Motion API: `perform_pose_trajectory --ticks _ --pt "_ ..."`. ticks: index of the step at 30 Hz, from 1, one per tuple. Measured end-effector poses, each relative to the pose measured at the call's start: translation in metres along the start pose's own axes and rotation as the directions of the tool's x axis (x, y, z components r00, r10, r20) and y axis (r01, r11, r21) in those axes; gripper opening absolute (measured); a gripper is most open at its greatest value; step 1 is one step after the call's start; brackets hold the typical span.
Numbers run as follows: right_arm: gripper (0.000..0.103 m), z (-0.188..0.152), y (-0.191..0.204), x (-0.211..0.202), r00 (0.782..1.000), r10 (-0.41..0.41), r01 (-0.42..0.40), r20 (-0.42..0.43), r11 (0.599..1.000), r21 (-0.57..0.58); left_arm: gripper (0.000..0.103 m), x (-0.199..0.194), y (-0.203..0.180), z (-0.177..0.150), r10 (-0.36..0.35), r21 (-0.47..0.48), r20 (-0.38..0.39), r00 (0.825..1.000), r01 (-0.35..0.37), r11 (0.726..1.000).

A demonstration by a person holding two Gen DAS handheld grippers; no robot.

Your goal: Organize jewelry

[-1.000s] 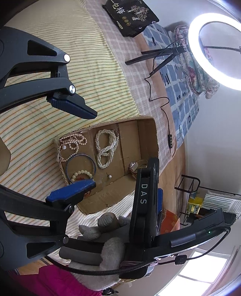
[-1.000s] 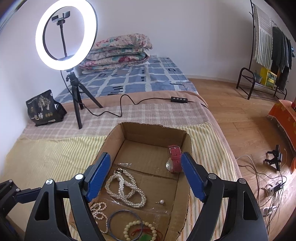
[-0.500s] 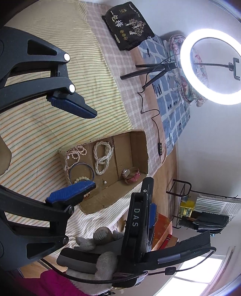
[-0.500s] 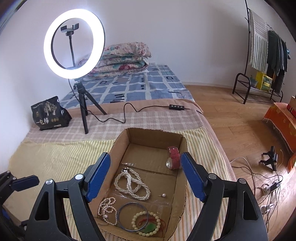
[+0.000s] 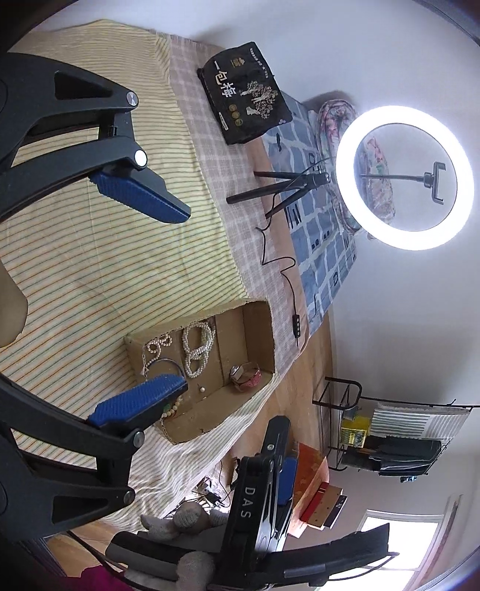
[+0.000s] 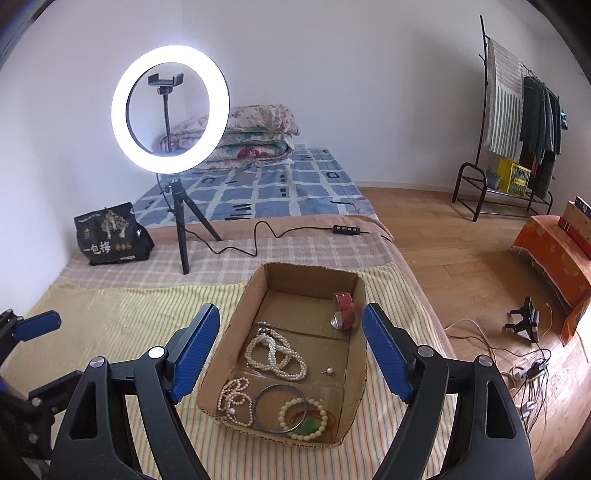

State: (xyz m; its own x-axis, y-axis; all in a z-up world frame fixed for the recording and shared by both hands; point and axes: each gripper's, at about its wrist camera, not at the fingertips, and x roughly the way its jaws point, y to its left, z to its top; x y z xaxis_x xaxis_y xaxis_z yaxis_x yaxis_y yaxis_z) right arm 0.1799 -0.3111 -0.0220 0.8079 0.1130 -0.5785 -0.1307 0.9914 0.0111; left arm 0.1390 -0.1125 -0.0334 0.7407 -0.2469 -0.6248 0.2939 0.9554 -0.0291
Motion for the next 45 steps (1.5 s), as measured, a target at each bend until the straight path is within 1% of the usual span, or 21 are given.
perform_pose_trajectory --ticks 4,9,12,20,24,28,32,36,45 --pt "0.081 -0.006 0.005 -0.017 1.000 -0.022 0.022 0.015 1.000 -0.014 0.091 -0.014 0.007 -0.001 0.019 -0.008 0.038 0.999 -0.019 1.000" --pt "0.081 -0.015 0.008 -0.039 0.999 -0.026 0.026 0.036 1.000 -0.009 0.099 -0.034 0.013 -0.003 0.040 -0.013 0.086 0.995 -0.039 0.999" --pt "0.081 -0.021 0.008 -0.050 0.998 -0.033 0.033 0.049 0.999 -0.006 0.100 -0.044 0.016 -0.004 0.050 -0.012 0.109 0.993 -0.049 0.999" --pt "0.081 -0.033 0.009 -0.073 0.997 -0.035 0.034 0.074 0.999 0.015 0.100 -0.063 0.017 -0.007 0.038 -0.014 0.137 0.990 -0.036 0.999" --pt "0.081 -0.039 0.010 -0.078 0.996 -0.037 0.037 0.076 0.999 0.006 0.101 -0.070 0.015 -0.010 0.044 -0.016 0.155 0.987 -0.042 0.999" --pt "0.081 -0.040 0.013 -0.077 0.997 -0.024 0.025 0.069 1.000 -0.002 0.103 -0.075 0.012 -0.012 0.062 -0.004 0.163 0.985 -0.062 0.998" --pt "0.081 -0.043 0.019 -0.075 0.997 -0.035 0.037 0.069 0.999 -0.025 0.103 -0.078 0.005 -0.015 0.084 0.017 0.173 0.981 -0.089 0.996" --pt "0.081 -0.044 0.022 -0.076 0.997 -0.030 0.031 0.069 0.999 -0.023 0.103 -0.081 0.002 -0.016 0.076 0.023 0.168 0.983 -0.080 0.997" --pt "0.081 -0.046 0.019 -0.077 0.997 -0.041 0.040 0.063 0.999 0.009 0.103 -0.085 0.003 -0.017 0.079 -0.003 0.172 0.982 -0.080 0.997"
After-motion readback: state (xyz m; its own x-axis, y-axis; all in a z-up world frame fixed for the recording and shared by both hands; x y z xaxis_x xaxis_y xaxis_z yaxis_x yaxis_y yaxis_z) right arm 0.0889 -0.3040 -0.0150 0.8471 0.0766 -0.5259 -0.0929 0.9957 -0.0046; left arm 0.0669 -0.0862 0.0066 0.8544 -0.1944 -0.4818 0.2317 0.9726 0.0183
